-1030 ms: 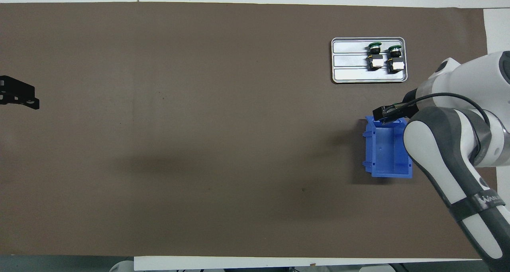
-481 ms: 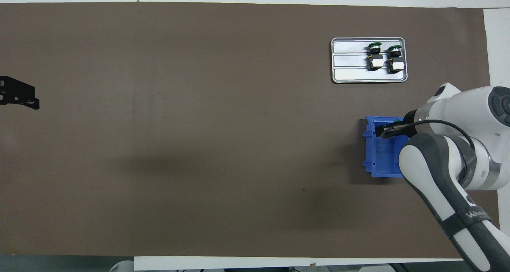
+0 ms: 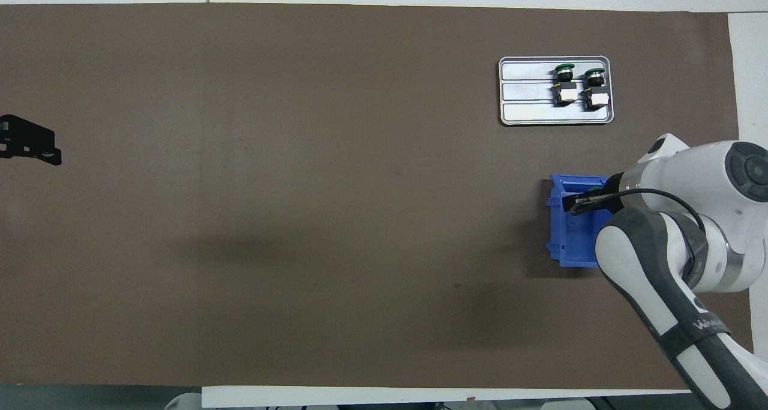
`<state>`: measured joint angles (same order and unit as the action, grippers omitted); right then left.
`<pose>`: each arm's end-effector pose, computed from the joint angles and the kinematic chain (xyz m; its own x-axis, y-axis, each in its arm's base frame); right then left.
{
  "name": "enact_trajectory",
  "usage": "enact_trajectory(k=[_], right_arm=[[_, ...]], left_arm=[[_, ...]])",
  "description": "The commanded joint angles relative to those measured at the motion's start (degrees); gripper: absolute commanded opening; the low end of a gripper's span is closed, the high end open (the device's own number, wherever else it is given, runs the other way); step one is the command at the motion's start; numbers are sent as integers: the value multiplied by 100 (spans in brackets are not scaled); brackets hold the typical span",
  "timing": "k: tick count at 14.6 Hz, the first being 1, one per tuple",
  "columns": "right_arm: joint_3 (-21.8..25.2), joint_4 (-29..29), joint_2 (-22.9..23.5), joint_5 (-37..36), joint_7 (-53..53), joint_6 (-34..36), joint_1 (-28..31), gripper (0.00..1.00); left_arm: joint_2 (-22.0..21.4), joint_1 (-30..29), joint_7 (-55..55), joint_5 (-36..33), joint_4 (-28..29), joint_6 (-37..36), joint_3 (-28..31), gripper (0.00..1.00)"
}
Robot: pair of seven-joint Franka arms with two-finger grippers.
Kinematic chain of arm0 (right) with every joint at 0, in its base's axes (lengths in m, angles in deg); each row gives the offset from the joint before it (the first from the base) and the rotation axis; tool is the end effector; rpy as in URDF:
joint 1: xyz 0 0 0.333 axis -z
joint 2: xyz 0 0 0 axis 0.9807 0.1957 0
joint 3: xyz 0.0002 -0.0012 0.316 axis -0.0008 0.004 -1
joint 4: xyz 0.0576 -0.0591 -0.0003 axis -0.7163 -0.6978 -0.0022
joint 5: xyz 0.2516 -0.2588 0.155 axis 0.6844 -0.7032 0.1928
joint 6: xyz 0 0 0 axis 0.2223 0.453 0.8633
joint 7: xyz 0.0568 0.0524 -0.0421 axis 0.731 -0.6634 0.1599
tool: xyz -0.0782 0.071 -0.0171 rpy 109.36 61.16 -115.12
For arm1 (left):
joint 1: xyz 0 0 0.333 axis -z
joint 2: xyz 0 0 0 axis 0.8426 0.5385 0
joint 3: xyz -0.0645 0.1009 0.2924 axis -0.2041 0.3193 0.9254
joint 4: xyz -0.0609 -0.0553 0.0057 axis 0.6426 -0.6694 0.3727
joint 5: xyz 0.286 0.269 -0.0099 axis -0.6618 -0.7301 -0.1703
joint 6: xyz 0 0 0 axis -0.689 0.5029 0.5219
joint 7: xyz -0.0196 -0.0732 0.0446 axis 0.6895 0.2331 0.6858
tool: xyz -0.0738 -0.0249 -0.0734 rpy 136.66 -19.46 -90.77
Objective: Place and press button with both arms
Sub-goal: 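Lower the button into the blue bin and open the right gripper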
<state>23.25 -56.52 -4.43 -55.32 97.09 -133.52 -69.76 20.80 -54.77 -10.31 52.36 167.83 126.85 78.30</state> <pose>0.4883 0.0094 0.3548 0.9954 0.0942 -0.0181 0.0927 -0.9931 -0.0723 0.5345 -0.0330 0.6097 0.9931 0.0508 -0.1054 0.0462 -0.9979 -0.0453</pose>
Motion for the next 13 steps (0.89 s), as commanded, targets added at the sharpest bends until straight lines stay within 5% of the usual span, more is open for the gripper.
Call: enact_trajectory(k=[1, 4, 8, 10, 13], right_arm=[[-48, -102, -81, 121, 209, -99, 89, 49], [-48, -76, -72, 121, 218, -55, 107, 77], [-30, 187, -159, 121, 463, 216, 124, 90], [-30, 678, -195, 121, 490, 891, 229, 99], [-22, 1303, -291, 86, 473, 1762, 291, 99]], left_arm=[[-178, -115, -66, -53, 123, -22, -144, 100], [-213, -150, -48, -18, 149, -4, -241, 100], [-257, -308, -57, 18, 167, -13, -426, 100], [-248, -326, -66, 18, 167, -13, -426, 100], [-222, -335, -66, 26, 167, -13, -426, 100]])
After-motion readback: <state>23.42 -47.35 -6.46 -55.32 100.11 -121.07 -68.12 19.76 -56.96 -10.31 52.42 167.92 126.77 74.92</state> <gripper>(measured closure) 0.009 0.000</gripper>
